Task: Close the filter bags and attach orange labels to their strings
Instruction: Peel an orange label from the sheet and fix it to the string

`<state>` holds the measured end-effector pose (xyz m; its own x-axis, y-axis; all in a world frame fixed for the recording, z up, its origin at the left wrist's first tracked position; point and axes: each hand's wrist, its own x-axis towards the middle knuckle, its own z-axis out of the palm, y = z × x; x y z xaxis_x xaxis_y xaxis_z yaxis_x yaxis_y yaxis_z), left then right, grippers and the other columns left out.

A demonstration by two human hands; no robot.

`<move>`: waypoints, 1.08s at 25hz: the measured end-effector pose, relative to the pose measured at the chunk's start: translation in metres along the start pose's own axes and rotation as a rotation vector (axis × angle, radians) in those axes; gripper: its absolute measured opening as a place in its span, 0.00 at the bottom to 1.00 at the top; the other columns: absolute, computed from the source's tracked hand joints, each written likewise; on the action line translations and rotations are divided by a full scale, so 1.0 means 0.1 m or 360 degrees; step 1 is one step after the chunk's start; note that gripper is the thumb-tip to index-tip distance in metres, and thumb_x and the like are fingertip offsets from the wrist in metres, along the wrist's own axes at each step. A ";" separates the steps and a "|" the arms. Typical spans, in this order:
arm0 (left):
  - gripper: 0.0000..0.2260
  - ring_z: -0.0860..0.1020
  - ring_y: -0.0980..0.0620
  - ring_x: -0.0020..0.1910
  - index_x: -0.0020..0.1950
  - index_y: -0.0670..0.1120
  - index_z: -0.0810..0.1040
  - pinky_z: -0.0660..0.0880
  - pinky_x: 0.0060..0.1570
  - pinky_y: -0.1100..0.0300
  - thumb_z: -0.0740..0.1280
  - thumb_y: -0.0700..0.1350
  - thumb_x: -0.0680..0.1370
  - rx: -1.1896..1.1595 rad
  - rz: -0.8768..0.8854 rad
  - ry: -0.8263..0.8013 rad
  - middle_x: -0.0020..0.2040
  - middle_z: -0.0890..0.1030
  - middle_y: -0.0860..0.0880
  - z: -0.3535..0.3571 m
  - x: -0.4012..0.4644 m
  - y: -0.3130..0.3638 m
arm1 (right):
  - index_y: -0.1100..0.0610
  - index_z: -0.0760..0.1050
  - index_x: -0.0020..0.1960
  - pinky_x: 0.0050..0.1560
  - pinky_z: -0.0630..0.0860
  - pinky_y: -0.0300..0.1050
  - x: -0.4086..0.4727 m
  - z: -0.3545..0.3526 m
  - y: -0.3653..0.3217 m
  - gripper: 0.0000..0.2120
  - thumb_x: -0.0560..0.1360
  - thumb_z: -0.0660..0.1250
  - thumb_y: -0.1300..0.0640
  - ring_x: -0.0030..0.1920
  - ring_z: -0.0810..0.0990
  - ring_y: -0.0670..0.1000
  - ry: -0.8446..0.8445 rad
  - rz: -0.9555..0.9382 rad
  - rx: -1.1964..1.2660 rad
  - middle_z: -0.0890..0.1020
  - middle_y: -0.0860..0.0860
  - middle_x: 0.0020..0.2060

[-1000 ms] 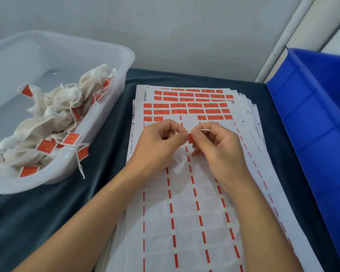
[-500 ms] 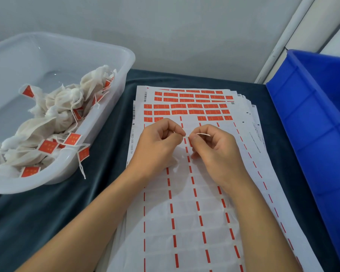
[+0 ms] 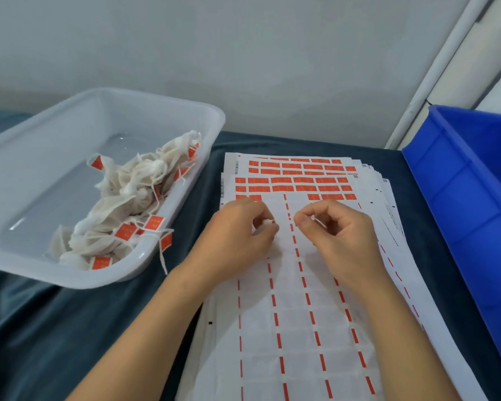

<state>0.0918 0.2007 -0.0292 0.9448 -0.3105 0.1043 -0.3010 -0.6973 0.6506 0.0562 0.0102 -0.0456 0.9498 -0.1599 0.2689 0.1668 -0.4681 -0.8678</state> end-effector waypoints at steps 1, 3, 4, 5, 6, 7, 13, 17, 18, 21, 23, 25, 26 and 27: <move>0.02 0.78 0.61 0.43 0.51 0.59 0.80 0.69 0.40 0.70 0.69 0.55 0.81 -0.0001 0.0002 0.0045 0.45 0.79 0.62 -0.06 -0.02 0.02 | 0.42 0.82 0.47 0.44 0.78 0.28 0.01 -0.01 -0.06 0.01 0.78 0.73 0.48 0.50 0.82 0.42 -0.0025 -0.0031 -0.0021 0.84 0.36 0.45; 0.02 0.78 0.62 0.43 0.51 0.58 0.81 0.69 0.40 0.71 0.70 0.55 0.81 -0.0007 0.0063 0.0176 0.45 0.78 0.61 -0.18 -0.08 0.08 | 0.42 0.82 0.47 0.43 0.80 0.30 0.03 -0.05 -0.22 0.01 0.78 0.72 0.47 0.49 0.82 0.41 -0.0053 -0.0120 -0.0080 0.84 0.35 0.44; 0.02 0.78 0.62 0.43 0.50 0.58 0.81 0.70 0.40 0.72 0.71 0.54 0.81 -0.0003 0.0112 0.0275 0.44 0.78 0.61 -0.27 -0.13 0.12 | 0.41 0.81 0.48 0.41 0.80 0.31 0.04 -0.07 -0.32 0.01 0.78 0.72 0.47 0.48 0.83 0.40 -0.0079 -0.0165 -0.0126 0.83 0.35 0.43; 0.03 0.78 0.62 0.44 0.50 0.57 0.81 0.70 0.40 0.72 0.71 0.54 0.80 0.0005 0.0171 0.0381 0.44 0.78 0.61 -0.36 -0.19 0.15 | 0.40 0.80 0.48 0.39 0.80 0.31 0.05 -0.09 -0.42 0.00 0.78 0.71 0.46 0.46 0.83 0.40 -0.0126 -0.0207 -0.0185 0.83 0.34 0.43; 0.03 0.78 0.61 0.44 0.49 0.57 0.81 0.71 0.40 0.72 0.72 0.53 0.80 0.0015 0.0234 0.0475 0.44 0.77 0.61 -0.44 -0.25 0.18 | 0.40 0.79 0.48 0.38 0.78 0.31 0.04 -0.11 -0.54 0.01 0.78 0.71 0.45 0.44 0.84 0.38 -0.0192 -0.0250 -0.0252 0.84 0.34 0.42; 0.03 0.78 0.60 0.43 0.49 0.56 0.81 0.72 0.40 0.71 0.73 0.52 0.80 0.0025 0.0296 0.0550 0.44 0.77 0.61 -0.52 -0.32 0.21 | 0.39 0.78 0.48 0.39 0.77 0.30 0.02 -0.11 -0.65 0.02 0.78 0.70 0.44 0.43 0.84 0.37 -0.0261 -0.0291 -0.0311 0.83 0.33 0.41; 0.03 0.79 0.57 0.42 0.52 0.49 0.84 0.77 0.45 0.57 0.74 0.45 0.79 0.0069 0.0355 0.0956 0.46 0.79 0.55 -1.07 -0.62 0.13 | 0.40 0.74 0.48 0.38 0.78 0.32 0.05 0.20 -1.39 0.04 0.80 0.69 0.45 0.44 0.83 0.37 -0.0548 -0.0564 -0.0302 0.84 0.35 0.41; 0.04 0.80 0.49 0.42 0.53 0.46 0.82 0.79 0.44 0.46 0.72 0.43 0.78 0.0351 0.0186 0.1216 0.48 0.80 0.50 -1.52 -0.73 -0.16 | 0.43 0.74 0.48 0.40 0.78 0.43 0.18 0.85 -1.70 0.05 0.80 0.68 0.50 0.41 0.82 0.43 -0.0581 -0.0750 -0.0346 0.83 0.40 0.40; 0.05 0.80 0.46 0.43 0.54 0.45 0.82 0.78 0.44 0.45 0.72 0.41 0.79 0.0420 0.0099 0.1186 0.49 0.79 0.49 -1.57 -0.76 -0.25 | 0.42 0.73 0.49 0.40 0.77 0.45 0.20 1.00 -1.73 0.04 0.80 0.67 0.51 0.41 0.81 0.44 -0.0622 -0.0787 -0.0423 0.82 0.41 0.41; 0.06 0.79 0.44 0.44 0.55 0.46 0.82 0.76 0.45 0.47 0.70 0.41 0.78 0.0541 -0.0229 0.0823 0.50 0.77 0.49 -1.48 -0.88 -0.43 | 0.44 0.77 0.51 0.36 0.71 0.45 0.18 1.28 -1.65 0.04 0.80 0.66 0.53 0.41 0.79 0.49 -0.0751 -0.0877 -0.0702 0.78 0.42 0.40; 0.07 0.77 0.47 0.43 0.54 0.49 0.81 0.76 0.43 0.47 0.67 0.43 0.78 0.0515 -0.0313 0.0714 0.49 0.76 0.51 -1.39 -0.98 -0.49 | 0.42 0.79 0.50 0.36 0.70 0.43 0.16 1.32 -1.57 0.04 0.79 0.68 0.52 0.40 0.78 0.45 -0.0816 -0.0848 -0.0712 0.77 0.40 0.39; 0.08 0.77 0.48 0.42 0.55 0.51 0.81 0.76 0.41 0.48 0.66 0.46 0.78 0.0567 -0.0301 0.0739 0.48 0.76 0.52 -1.37 -1.02 -0.51 | 0.40 0.79 0.51 0.36 0.68 0.40 0.17 1.29 -1.52 0.05 0.78 0.69 0.50 0.39 0.76 0.41 -0.0866 -0.0807 -0.0683 0.75 0.37 0.37; 0.09 0.76 0.47 0.43 0.56 0.52 0.81 0.74 0.41 0.49 0.67 0.47 0.77 0.0690 -0.0282 0.0749 0.47 0.76 0.52 -1.38 -1.02 -0.51 | 0.40 0.79 0.52 0.35 0.68 0.39 0.17 1.26 -1.51 0.05 0.78 0.68 0.49 0.38 0.75 0.40 -0.0886 -0.0788 -0.0673 0.74 0.37 0.36; 0.11 0.76 0.45 0.45 0.57 0.51 0.82 0.72 0.42 0.50 0.68 0.48 0.76 0.0830 -0.0270 0.0762 0.47 0.77 0.51 -1.38 -1.00 -0.50 | 0.39 0.78 0.53 0.35 0.67 0.39 0.18 1.22 -1.50 0.05 0.78 0.68 0.48 0.38 0.75 0.39 -0.0900 -0.0773 -0.0665 0.73 0.36 0.35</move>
<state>0.0299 0.3558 0.0314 0.9009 0.0626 0.4294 -0.0552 -0.9650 0.2564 0.0803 0.1837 0.0382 0.8059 0.5473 0.2256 0.5839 -0.6722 -0.4552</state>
